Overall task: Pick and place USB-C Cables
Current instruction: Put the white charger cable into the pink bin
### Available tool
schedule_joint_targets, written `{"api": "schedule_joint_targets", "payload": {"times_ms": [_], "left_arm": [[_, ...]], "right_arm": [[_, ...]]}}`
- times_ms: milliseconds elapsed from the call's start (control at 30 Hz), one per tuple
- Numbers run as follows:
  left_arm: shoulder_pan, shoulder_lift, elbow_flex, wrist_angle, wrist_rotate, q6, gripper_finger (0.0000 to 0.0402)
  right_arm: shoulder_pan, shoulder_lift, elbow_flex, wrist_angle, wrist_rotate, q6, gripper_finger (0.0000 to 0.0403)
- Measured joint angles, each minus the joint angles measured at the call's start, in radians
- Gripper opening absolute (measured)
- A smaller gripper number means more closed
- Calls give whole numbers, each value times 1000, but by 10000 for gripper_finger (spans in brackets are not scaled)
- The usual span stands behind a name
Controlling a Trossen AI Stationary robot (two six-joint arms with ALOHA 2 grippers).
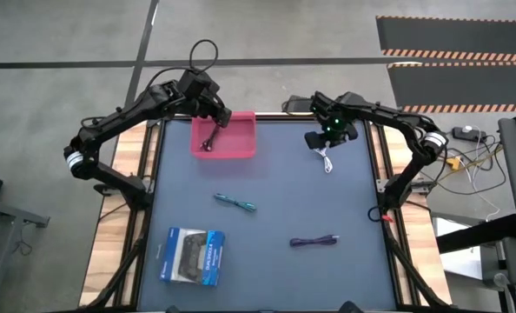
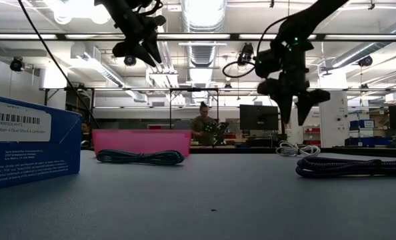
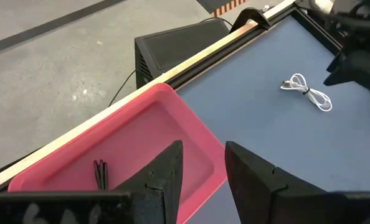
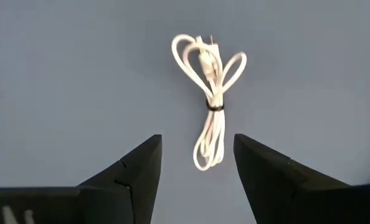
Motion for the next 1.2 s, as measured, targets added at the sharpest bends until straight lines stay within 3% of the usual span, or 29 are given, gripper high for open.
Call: {"api": "schedule_joint_targets", "payload": {"times_ms": [500,833,1200], "left_arm": [[1,0,0,1,0,0,103],[1,1,0,2,0,0,103],[1,1,0,58,0,-1,103]], "right_arm": [[2,0,-254,223,1,58,192],[2,0,-332,312,2,74,189],[2,0,-343,319,16,79,113]]}}
